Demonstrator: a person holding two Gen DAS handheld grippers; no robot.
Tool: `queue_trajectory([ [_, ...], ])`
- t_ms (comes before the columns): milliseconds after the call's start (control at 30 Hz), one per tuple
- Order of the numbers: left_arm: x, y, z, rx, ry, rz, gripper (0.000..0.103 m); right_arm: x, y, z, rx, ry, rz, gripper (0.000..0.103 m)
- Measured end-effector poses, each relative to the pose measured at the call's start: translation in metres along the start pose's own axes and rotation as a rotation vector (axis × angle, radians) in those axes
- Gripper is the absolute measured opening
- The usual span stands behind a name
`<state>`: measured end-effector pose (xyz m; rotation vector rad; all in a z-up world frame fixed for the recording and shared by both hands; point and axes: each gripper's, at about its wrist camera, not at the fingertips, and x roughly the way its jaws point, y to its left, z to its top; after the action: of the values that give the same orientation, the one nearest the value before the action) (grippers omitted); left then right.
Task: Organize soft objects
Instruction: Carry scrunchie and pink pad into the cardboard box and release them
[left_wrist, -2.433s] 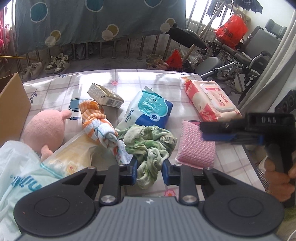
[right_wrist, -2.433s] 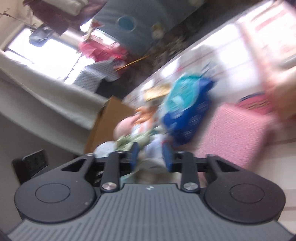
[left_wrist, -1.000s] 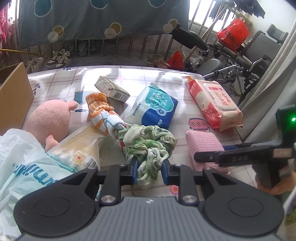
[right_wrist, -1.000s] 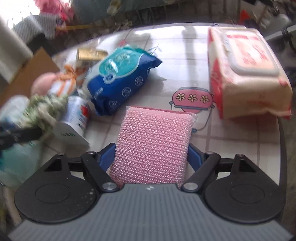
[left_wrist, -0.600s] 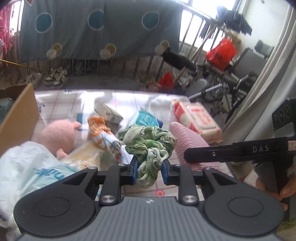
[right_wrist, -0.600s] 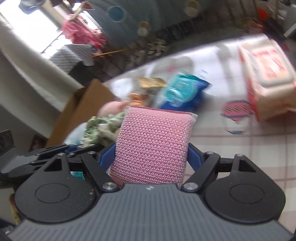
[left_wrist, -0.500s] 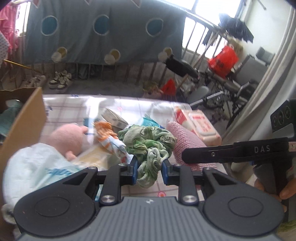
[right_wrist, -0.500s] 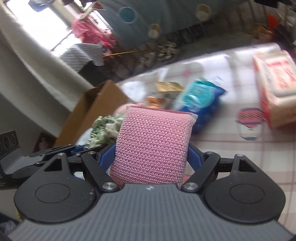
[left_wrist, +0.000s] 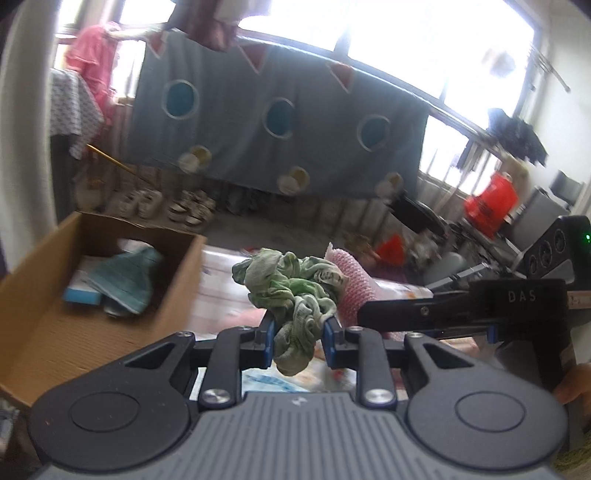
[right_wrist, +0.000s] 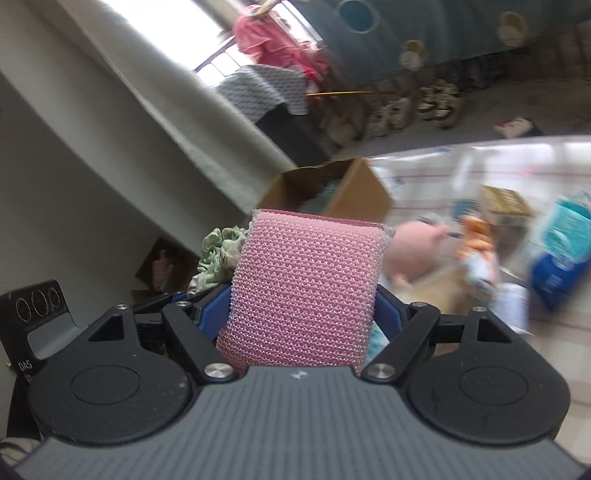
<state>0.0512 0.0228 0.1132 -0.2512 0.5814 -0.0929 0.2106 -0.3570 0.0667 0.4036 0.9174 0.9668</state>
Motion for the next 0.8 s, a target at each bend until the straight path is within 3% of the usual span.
queue_trajectory([
  [167,-0.008,0.044,0.016,-0.04,-0.026,0.063,0.026,0.05,0.035,0.026,0.005,0.049,0.055,0.08],
  [400,0.016,0.12,0.038,-0.14,0.007,0.127,0.026,0.143,0.068,0.075,0.027,0.091,0.073,0.08],
  [667,0.075,0.19,0.045,-0.182,0.098,0.223,0.026,0.28,0.054,0.112,0.097,0.178,-0.01,0.08],
  [800,0.108,0.216,0.041,-0.203,0.168,0.24,0.026,0.327,0.038,0.119,0.103,0.192,-0.088,0.082],
])
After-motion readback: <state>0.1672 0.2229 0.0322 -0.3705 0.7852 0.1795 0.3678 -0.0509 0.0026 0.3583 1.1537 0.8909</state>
